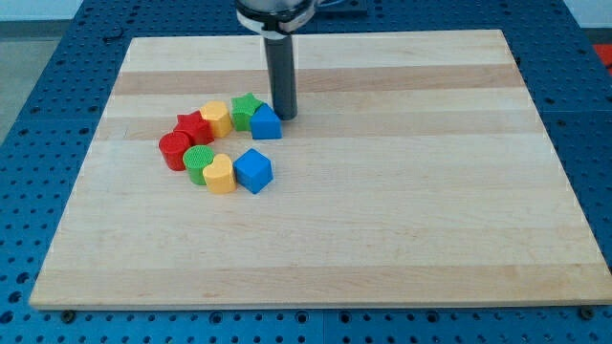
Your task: Nudge the blue triangle slightly up
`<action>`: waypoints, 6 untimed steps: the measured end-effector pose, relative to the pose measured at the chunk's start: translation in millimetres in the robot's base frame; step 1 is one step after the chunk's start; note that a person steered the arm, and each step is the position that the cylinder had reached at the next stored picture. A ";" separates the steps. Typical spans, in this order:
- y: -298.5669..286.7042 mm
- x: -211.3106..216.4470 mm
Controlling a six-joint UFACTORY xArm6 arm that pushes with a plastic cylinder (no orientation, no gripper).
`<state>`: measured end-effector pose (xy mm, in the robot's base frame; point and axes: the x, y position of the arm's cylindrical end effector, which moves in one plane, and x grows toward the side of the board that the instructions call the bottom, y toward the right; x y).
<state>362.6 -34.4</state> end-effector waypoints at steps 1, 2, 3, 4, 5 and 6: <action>30.6 -1.6; 49.3 0.3; 46.7 20.5; 41.6 42.5; 23.9 51.6; 14.9 53.6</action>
<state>416.2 -19.6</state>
